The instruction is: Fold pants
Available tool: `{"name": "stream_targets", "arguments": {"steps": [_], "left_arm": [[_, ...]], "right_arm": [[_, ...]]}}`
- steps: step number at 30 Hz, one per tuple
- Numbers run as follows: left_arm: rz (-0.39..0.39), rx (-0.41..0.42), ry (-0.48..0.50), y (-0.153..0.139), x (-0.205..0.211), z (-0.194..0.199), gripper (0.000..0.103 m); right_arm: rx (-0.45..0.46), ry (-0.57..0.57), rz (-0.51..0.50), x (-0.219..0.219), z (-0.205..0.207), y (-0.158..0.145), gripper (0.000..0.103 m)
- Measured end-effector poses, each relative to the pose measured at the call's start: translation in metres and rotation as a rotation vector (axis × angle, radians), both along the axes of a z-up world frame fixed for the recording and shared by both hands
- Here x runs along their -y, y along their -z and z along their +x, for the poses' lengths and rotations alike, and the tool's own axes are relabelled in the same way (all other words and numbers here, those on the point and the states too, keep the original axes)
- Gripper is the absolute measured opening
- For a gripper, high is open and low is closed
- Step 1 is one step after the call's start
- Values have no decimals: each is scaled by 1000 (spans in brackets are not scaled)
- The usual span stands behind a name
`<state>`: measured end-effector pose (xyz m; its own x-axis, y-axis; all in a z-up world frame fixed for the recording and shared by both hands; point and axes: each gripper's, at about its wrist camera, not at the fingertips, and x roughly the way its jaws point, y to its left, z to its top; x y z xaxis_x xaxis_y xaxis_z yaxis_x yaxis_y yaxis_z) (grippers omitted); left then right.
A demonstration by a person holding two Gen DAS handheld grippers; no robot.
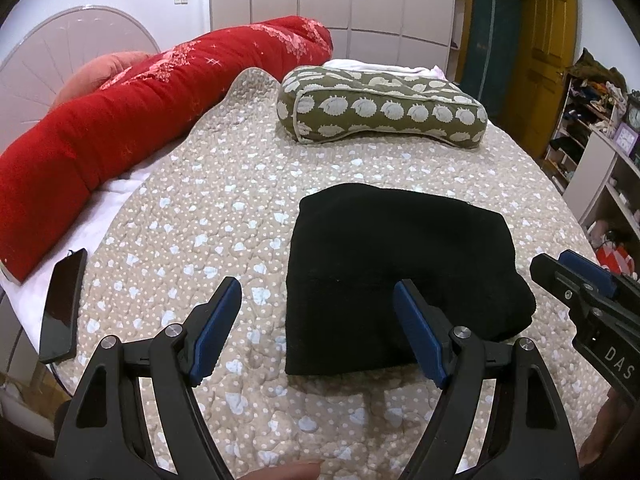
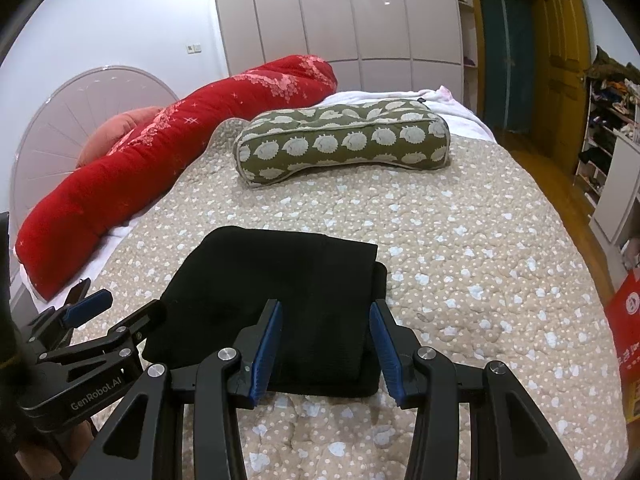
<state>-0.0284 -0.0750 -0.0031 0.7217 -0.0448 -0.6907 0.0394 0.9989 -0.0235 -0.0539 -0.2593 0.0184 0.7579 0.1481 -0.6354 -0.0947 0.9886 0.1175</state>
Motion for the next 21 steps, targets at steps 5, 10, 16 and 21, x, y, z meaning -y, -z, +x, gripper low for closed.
{"name": "stream_targets", "arguments": {"steps": [5,10,16,21], "left_arm": [[3,1,-1,0,0,-1,79],[3,-2,1,0,0,-1,79],[4,-4,4,0,2,-2,79],[-1,-8,1,2,0,-1,79]], "right_arm": [[-3,-7,-1,-1,0,0,44],[-8,-6,1,1,0,1,44],[-11,-8,2,2,1,3,44],[-16,-15,-2,-1,3,4,44]]}}
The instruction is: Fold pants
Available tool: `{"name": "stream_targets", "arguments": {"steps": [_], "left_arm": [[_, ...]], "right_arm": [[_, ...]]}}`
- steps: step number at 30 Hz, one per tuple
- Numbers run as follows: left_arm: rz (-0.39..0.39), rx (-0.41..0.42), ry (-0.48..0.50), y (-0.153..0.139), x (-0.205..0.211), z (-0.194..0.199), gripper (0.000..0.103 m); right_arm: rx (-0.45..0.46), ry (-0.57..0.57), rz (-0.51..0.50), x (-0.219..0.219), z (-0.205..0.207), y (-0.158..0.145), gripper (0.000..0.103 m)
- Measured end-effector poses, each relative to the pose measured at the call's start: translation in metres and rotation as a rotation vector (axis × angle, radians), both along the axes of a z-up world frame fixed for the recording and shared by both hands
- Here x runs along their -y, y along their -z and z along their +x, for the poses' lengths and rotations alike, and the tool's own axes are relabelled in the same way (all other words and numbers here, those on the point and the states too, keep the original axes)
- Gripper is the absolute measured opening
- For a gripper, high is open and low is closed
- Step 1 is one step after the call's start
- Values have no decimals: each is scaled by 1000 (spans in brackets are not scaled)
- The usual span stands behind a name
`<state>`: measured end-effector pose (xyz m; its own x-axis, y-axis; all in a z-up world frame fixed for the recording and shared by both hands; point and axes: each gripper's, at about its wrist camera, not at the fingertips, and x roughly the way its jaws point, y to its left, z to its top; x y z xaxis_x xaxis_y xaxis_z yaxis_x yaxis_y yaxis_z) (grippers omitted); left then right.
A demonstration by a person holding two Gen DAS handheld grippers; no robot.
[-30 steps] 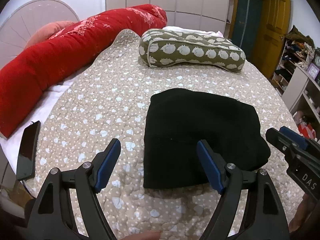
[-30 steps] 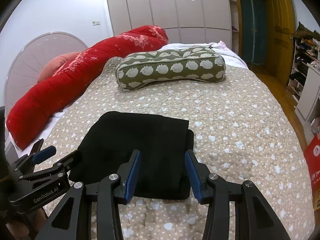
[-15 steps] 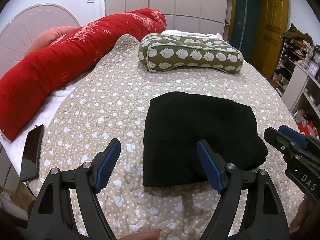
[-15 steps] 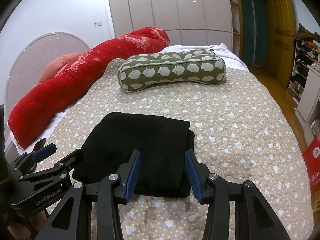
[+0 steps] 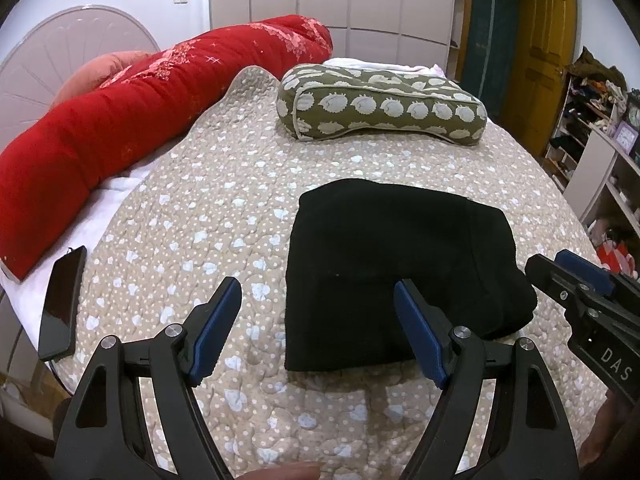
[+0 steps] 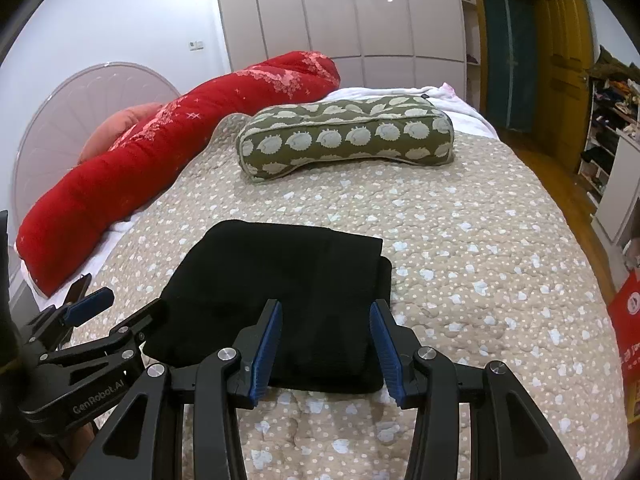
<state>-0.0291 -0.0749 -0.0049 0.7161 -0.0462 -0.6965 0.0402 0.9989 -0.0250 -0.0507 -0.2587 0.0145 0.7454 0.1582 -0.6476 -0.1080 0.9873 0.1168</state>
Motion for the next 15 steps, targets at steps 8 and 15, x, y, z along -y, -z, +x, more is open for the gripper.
{"name": "stream_targets", "arguments": {"steps": [8,15], "left_arm": [[-3,-4,2,2,-1,1,79],[-2,-3,0,2,-1,1,79]], "right_arm": [[-3,-1,-4,-1,1,0,44],[-13,-5,-3,1,4,4,44]]}}
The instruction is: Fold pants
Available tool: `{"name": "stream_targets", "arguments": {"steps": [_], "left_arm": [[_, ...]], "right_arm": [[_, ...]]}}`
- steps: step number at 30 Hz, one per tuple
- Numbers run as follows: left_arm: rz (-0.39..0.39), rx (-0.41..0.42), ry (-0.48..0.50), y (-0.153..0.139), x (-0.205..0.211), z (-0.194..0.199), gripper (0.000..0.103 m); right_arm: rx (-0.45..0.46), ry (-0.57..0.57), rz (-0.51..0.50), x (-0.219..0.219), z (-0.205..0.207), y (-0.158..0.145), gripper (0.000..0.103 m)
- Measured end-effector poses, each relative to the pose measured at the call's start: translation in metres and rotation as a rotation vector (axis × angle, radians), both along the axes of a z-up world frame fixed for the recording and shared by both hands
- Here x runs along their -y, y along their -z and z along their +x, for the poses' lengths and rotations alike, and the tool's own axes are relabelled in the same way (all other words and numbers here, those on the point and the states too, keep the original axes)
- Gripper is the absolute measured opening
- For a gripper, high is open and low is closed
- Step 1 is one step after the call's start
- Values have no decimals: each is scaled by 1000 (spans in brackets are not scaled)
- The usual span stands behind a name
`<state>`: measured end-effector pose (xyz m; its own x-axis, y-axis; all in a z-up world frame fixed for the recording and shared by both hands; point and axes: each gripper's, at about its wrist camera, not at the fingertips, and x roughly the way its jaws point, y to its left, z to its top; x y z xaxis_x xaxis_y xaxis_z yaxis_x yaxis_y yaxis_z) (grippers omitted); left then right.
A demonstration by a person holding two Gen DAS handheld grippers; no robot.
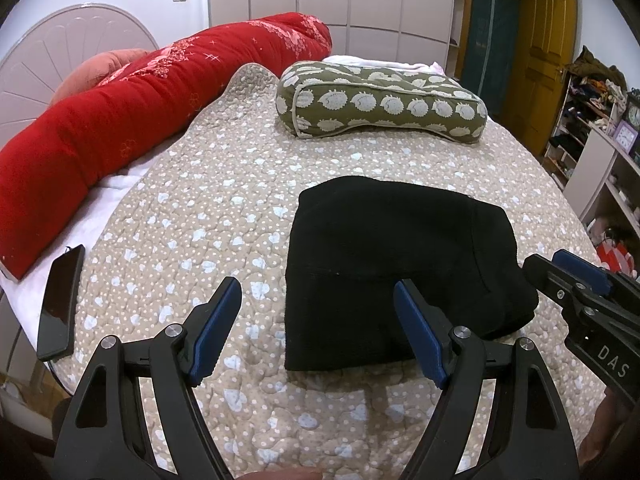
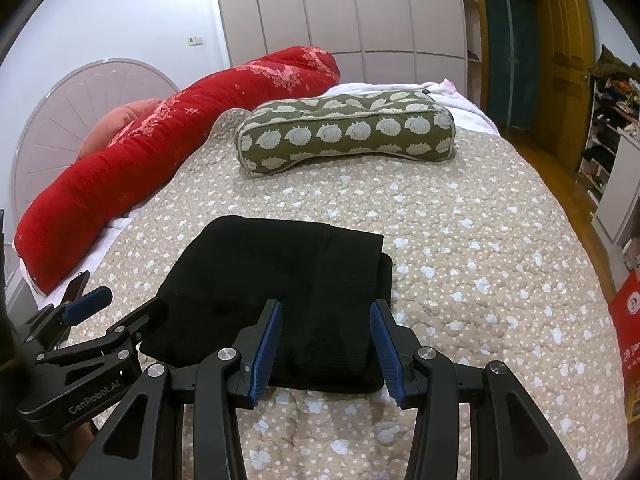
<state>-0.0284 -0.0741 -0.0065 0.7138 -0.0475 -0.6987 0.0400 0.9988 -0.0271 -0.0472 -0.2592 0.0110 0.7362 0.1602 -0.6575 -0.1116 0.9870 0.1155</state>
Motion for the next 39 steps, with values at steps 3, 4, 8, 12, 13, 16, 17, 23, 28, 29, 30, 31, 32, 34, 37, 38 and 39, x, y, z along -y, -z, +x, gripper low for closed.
{"name": "stream_targets", "arguments": {"steps": [3,4,8,12,13,16,17,23,28,29,30,31,32,34,37,38,39], "left_arm": [[-3,-4,1,1,0,1,79],[-4,-7,1,2,-1,1,79],[-8,-13,4,4,-2,3,79],[-13,-15,6,5,-3,3,79],[-13,-16,6,5,-3,3,79],[-12,-20,9,5,-3,4,79],[-13,-19,8,5,-3,4,79],[-11,-19,13,4,-2,3,79],[-10,-16,15,3,-1,2,79],[-10,-16,15,4,-1,2,79],[-10,-15,15,3,-1,1,79],[-10,-16,15,3,-1,1,79],[-10,-16,15,3,-1,1,79],[-9,-16,16,4,-1,2,79],[-8,-17,17,4,0,1,79],[-9,-18,17,3,0,1,79],[-7,-18,18,3,1,0,79]], "right_arm": [[1,-1,-3,0,1,0,44],[0,-2,-1,0,1,0,44],[-8,-3,-2,0,3,2,44],[-23,-8,-4,-1,5,6,44],[-25,-8,-5,-1,5,7,44],[-27,-9,-3,-1,5,8,44],[-26,-8,-1,-1,4,7,44],[-23,-4,1,-2,3,6,44],[-22,-5,1,-2,3,5,44],[-21,-4,1,-2,3,5,44],[-20,-4,0,-2,2,5,44],[-21,-3,1,-2,3,6,44],[-20,-3,2,-2,2,5,44],[-21,-3,4,-1,3,6,44],[-26,-1,5,-1,2,6,44],[-29,-1,5,-1,1,7,44],[-32,-3,5,-2,1,7,44]]}}
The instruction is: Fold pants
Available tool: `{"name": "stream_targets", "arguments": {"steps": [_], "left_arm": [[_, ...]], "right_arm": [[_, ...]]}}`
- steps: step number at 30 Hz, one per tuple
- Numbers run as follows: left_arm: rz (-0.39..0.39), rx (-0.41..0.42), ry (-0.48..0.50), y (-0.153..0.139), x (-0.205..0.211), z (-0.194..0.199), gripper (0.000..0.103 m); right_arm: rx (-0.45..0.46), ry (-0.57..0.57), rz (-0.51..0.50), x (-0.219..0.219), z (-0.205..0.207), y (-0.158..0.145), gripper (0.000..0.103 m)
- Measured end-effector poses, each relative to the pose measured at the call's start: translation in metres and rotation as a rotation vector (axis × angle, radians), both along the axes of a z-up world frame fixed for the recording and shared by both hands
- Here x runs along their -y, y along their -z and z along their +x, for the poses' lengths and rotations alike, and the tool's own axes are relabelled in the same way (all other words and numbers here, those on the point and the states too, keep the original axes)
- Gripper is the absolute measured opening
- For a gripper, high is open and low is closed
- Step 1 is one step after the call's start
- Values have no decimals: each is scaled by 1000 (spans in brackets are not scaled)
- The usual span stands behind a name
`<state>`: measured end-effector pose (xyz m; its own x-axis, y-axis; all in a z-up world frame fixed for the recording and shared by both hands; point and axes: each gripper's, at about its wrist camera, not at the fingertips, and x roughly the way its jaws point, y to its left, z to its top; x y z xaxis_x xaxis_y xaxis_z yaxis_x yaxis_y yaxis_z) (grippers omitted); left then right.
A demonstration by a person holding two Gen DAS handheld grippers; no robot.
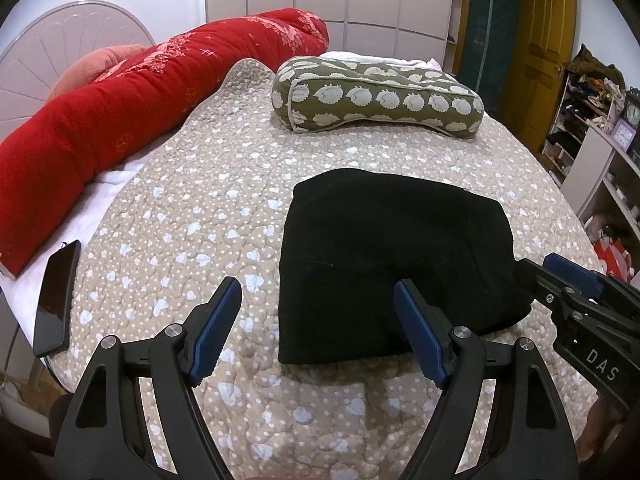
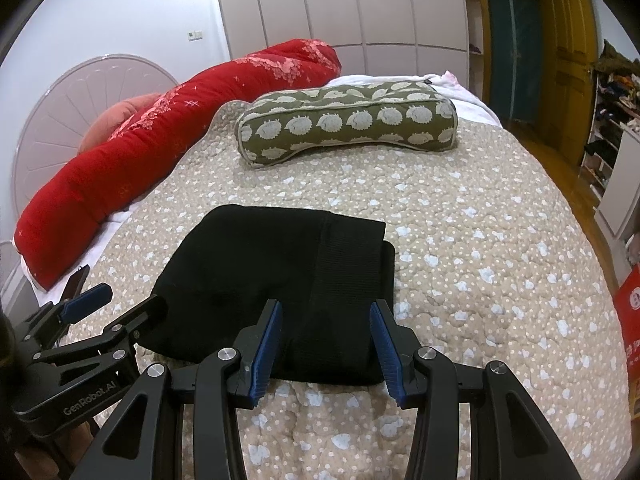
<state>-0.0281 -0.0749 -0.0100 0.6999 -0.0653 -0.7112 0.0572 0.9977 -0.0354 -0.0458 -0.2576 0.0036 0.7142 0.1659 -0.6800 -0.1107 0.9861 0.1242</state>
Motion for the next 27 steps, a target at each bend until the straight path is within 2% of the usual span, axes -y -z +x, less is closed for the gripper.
{"name": "stream_targets", "arguments": {"steps": [18,27], "left_arm": [[-2,-5,2,1,0,0,79],[12,35,14,2,3,-2,79]], "right_arm": [[3,4,6,2,-1,1,44],[-4,67,5,33,3,8,44]]}}
